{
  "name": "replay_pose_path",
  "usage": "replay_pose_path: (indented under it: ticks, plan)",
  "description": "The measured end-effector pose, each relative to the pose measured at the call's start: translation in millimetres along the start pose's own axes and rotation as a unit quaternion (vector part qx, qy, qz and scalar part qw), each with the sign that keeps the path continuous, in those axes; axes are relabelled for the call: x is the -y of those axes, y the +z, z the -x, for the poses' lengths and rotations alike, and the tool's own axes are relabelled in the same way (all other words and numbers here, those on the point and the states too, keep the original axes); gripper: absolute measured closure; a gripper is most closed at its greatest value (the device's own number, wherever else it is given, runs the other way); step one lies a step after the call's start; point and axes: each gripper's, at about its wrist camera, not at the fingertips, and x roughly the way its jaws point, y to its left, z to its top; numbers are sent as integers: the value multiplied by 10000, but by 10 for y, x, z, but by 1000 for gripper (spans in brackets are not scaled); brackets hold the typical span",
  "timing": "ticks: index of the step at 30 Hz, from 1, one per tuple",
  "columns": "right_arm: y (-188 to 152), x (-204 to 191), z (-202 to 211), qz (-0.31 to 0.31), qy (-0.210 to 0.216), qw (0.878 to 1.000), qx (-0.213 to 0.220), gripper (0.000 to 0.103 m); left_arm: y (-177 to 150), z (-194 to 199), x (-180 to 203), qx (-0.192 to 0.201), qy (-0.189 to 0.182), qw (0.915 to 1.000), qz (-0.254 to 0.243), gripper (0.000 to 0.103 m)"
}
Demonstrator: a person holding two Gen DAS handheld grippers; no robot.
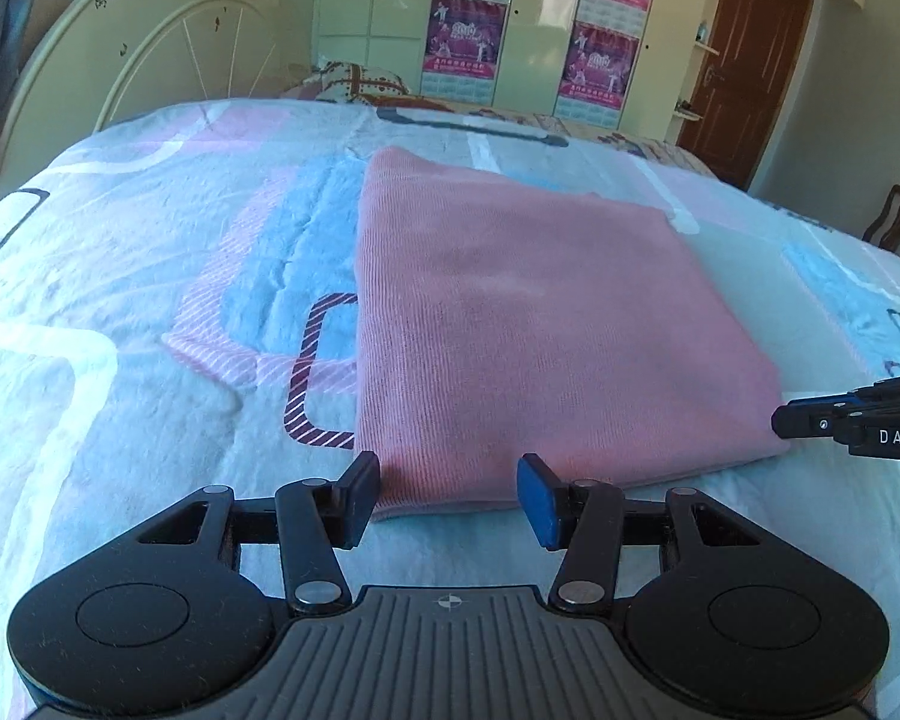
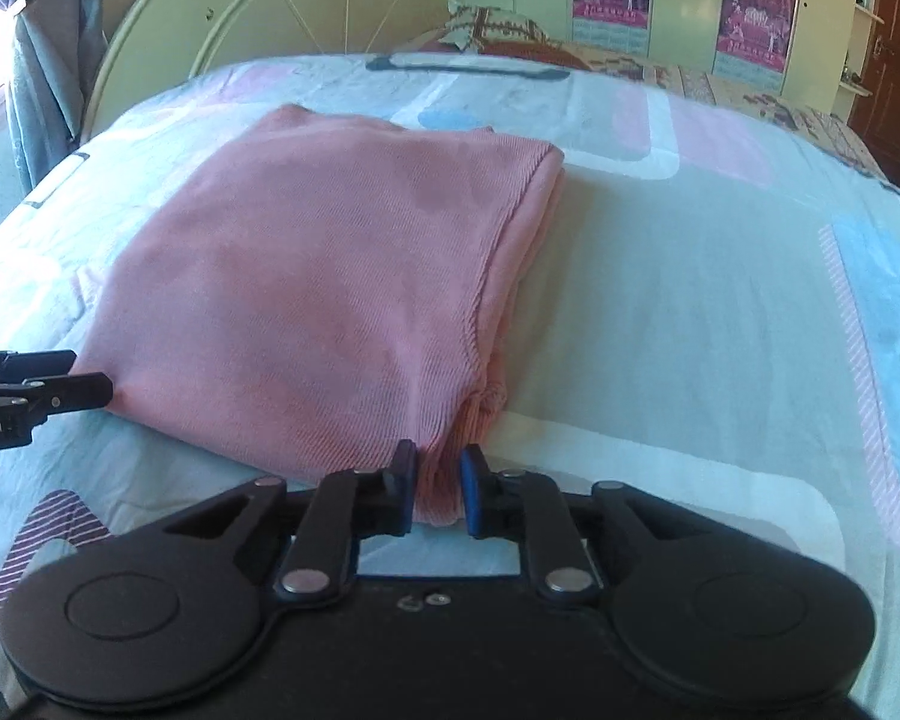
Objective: Fold small clothes
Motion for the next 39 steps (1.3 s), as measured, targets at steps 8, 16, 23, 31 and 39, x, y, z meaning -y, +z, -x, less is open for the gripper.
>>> replay_pose_path:
  ticks: [8,16,23,31,39]
  plan:
    - [-419,-187,976,-80,105,9979,632,83,-334,922,353,541,44,9985,-25,52]
    - [-942,-277,1657,-418,-409,9916,1151,0,-659,1766,718,1209,331,9916,-306,0]
    - [-1377,-347,2195,-586,-531,9886,1285,0,-935,2309,890,1336,232,9904,-274,0]
    - [-1557,-548,2601,-537,-548,9853,1526,0,-1148,2710,970,1427,218,9891,-289,0]
    - [-1549,-703,2777,-366,-595,9831,1692,0,-1202,2901,982,1595,135,9868,-234,0]
